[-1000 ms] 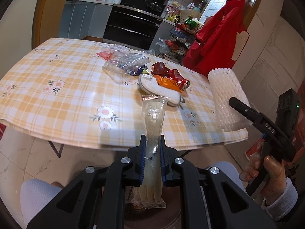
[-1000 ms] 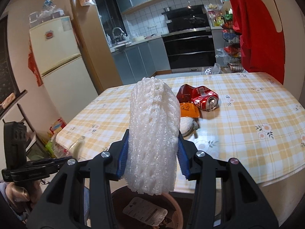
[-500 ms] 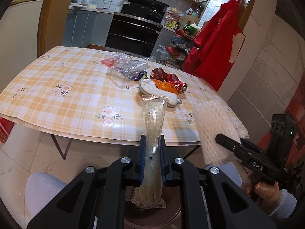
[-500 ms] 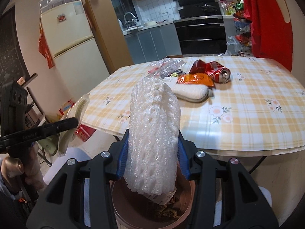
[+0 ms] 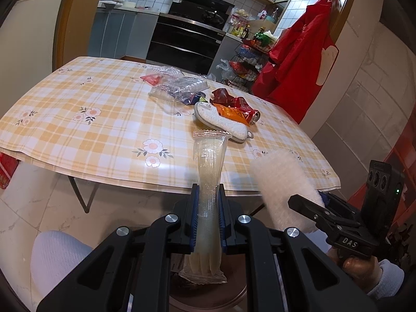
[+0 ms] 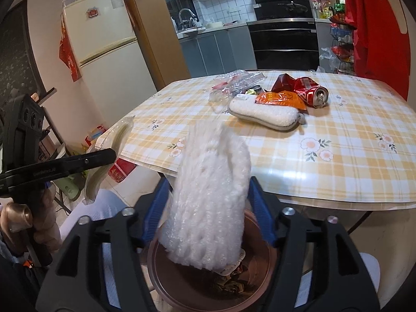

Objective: Collect trash
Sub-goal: 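Lower the white foam sleeve into the bin and open the right gripper, then lower the clear plastic strip into the bin and open the left gripper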

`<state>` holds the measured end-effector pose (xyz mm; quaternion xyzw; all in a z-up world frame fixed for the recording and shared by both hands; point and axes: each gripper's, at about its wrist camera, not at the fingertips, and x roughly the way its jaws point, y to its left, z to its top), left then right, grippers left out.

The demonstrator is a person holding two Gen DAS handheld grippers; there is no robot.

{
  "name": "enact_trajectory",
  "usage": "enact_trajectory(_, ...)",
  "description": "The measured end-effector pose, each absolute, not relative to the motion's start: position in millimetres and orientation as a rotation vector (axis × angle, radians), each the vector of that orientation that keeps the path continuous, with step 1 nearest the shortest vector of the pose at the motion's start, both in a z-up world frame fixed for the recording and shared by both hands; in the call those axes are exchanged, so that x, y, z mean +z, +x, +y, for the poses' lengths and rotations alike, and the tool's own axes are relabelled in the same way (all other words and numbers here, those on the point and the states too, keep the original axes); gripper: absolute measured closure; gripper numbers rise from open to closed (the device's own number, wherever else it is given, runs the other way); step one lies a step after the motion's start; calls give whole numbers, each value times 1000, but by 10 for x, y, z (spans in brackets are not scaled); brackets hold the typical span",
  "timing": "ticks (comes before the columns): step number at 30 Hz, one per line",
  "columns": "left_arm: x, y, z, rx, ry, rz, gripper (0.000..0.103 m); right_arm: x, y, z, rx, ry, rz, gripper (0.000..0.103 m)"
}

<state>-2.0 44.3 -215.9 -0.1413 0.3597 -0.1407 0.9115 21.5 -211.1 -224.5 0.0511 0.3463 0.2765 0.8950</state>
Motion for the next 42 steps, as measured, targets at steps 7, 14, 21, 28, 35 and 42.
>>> enact_trajectory(7,-2165,-36,431,-299,-279,737,90,-2179,192,-2138,554,113,680,13)
enact_trajectory(14,-2200,-29,373,-315,-256,748,90,-2119,213,-2280,416,121,626,6)
enact_trajectory(21,-2243,-18,260,-342,-220,766,90,-2113,229,-2416,344,143,594,6)
enact_trajectory(28,-2283,-8,112,-379,-180,787,90,-2137,254,-2528,313,178,591,6)
enact_trajectory(35,-2261,-31,-13,-443,-156,771,57,-2148,256,-2568,299,193,594,6)
enact_trajectory(42,-2189,-71,-26,-407,-129,725,15,-2169,275,-2591,289,204,605,6)
